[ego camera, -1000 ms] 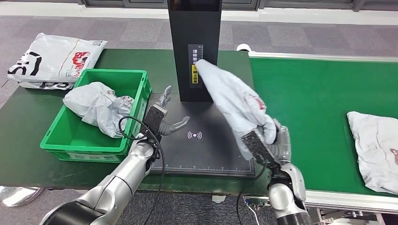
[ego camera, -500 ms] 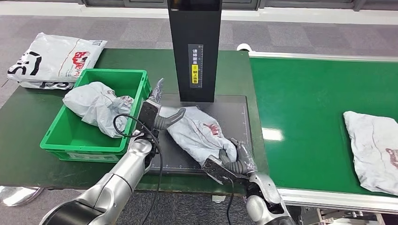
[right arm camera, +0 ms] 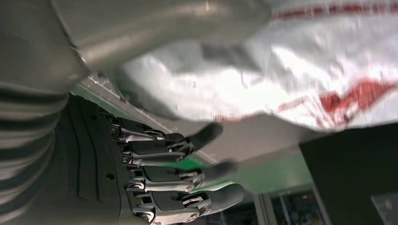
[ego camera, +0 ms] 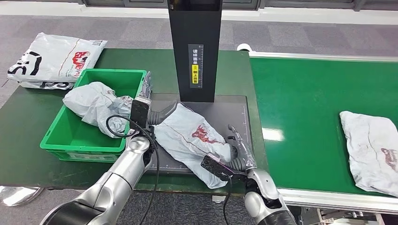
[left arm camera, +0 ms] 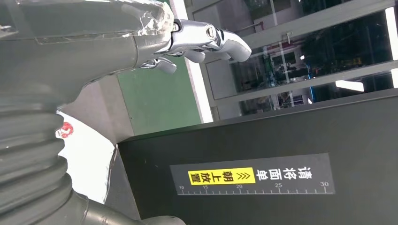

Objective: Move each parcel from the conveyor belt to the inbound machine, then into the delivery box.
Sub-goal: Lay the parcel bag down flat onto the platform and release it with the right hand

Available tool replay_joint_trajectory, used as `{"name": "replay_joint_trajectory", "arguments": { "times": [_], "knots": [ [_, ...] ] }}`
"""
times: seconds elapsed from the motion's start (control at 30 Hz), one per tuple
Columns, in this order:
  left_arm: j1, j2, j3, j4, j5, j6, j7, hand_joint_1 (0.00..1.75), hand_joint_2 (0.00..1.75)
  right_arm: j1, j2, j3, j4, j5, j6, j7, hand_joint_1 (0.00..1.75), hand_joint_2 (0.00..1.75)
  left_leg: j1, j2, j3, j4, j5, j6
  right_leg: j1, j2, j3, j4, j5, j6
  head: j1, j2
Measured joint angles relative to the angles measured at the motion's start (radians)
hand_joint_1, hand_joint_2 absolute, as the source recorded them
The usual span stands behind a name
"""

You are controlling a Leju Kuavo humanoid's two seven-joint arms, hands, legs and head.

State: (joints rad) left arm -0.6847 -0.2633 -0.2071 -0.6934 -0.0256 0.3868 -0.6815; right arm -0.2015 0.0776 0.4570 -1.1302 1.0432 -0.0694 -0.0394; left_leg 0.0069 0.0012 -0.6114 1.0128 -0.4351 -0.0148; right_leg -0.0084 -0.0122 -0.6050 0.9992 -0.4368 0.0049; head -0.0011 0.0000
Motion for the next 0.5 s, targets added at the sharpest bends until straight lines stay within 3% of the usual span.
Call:
{"name": "replay_joint_trajectory", "arguments": {
  "times": [0.5],
  "knots": [
    [0.003,-0.002,0.000,-0.016,-0.001,-0.001,0.000,0.00,1.75,0.003,-0.010,0.000,-0.001,-0.005,-0.016,-0.009,0.00,1.75,0.000,0.000,0.000,0.000,0.000,0.000,0.000,0.000,0.000,0.000,0.000,0.000,0.000,0.000]
  ]
}}
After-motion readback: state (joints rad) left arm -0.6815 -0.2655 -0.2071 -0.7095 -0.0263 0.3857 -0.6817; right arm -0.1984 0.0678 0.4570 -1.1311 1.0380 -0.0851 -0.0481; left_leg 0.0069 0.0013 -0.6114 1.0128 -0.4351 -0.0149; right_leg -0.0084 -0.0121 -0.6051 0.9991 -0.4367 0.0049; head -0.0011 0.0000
